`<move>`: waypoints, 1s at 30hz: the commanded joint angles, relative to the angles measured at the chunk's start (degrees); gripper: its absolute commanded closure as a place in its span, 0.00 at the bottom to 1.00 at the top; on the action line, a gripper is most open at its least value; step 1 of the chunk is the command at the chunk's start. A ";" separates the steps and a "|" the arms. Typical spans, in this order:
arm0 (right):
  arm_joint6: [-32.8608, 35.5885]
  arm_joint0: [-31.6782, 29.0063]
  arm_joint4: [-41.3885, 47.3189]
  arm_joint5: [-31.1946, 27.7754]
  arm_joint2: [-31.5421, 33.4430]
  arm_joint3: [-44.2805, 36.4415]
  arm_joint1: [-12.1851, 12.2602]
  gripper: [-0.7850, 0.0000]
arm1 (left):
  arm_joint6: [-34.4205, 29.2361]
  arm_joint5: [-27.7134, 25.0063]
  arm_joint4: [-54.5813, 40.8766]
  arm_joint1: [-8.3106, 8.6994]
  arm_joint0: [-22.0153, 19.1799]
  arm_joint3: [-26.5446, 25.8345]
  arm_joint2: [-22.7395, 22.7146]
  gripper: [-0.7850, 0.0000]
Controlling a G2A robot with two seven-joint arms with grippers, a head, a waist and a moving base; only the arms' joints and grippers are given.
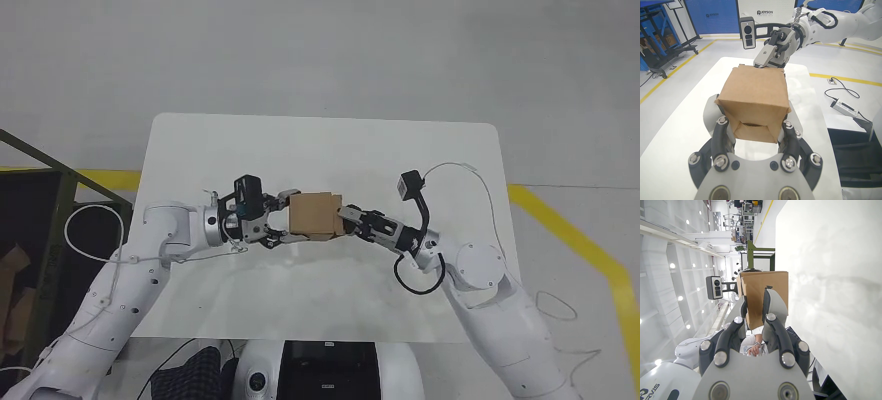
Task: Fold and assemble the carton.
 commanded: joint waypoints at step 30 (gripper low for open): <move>-6.78 -2.67 -0.77 4.57 -0.34 -5.49 0.00 0.86 | 1.53 2.94 4.32 -0.32 0.34 0.45 -0.42 0.50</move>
